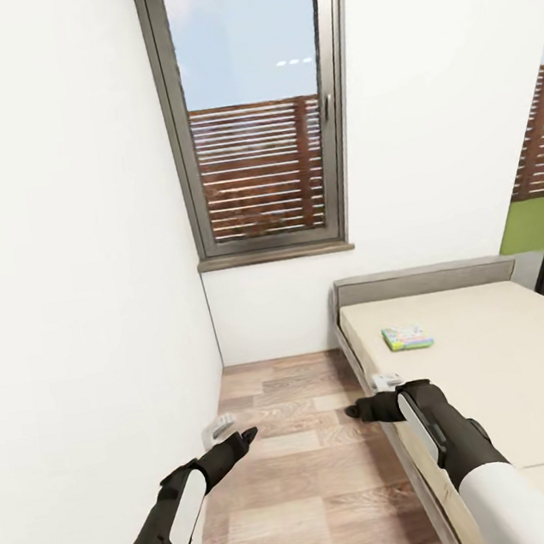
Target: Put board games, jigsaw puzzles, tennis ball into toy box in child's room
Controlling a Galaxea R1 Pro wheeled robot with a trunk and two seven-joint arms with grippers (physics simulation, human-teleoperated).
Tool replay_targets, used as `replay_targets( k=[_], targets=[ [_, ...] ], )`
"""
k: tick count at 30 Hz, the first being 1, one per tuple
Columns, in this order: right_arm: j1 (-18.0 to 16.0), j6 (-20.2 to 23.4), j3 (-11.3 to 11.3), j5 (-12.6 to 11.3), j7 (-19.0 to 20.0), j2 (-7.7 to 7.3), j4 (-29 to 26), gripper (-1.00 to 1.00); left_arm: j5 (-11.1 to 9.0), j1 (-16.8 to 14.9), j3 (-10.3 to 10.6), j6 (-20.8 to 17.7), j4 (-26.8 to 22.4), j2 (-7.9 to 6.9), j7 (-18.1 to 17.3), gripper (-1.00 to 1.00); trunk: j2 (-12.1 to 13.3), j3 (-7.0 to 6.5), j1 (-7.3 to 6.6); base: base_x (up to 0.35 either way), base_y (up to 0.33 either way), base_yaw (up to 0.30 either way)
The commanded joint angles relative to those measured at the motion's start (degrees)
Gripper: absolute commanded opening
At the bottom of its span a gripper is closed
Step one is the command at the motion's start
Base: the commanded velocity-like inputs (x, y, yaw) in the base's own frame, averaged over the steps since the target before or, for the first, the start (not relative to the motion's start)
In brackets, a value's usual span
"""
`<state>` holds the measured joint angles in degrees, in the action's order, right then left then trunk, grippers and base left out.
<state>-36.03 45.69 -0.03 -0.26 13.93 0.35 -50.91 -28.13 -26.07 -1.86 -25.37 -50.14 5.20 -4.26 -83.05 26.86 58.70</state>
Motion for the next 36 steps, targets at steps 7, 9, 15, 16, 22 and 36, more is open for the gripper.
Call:
replay_targets(
  k=[7,9,15,16,22,36],
  targets=[
    [-0.02,0.27,-0.12,-0.01,0.10,0.00,-0.06,1.00,-0.27,-0.03,-0.17,-0.38,-0.04,0.07,-0.11,1.00,-0.03,0.07,0.03,0.322,0.090,0.000],
    [-0.01,0.27,-0.14,-0.01,0.09,0.00,-0.06,1.00,-0.27,-0.03,-0.17,-0.36,-0.04,0.07,-0.12,1.00,-0.03,0.07,0.03,0.322,0.046,0.000],
    [-0.02,0.27,-0.21,-0.01,0.11,-0.02,-0.06,1.00,-0.22,-0.03,-0.16,-0.32,-0.04,0.07,-0.09,1.00,-0.03,0.07,0.03,0.322,0.020,0.000],
    [-0.02,0.27,-0.21,-0.01,0.11,-0.01,-0.06,1.00,-0.21,-0.03,-0.16,-0.31,-0.04,0.07,-0.08,1.00,-0.03,0.07,0.03,0.322,0.011,0.000],
    [-0.01,0.27,-0.23,-0.01,0.13,-0.03,-0.06,1.00,-0.20,-0.03,-0.16,-0.30,-0.04,0.08,-0.08,1.00,-0.03,0.07,0.03,0.322,0.006,0.000],
    [-0.01,0.30,-0.31,-0.01,0.13,-0.08,-0.06,1.00,-0.17,-0.02,-0.16,-0.23,-0.04,0.11,-0.11,1.00,-0.03,0.07,0.03,0.239,-0.004,0.000]
  ],
)
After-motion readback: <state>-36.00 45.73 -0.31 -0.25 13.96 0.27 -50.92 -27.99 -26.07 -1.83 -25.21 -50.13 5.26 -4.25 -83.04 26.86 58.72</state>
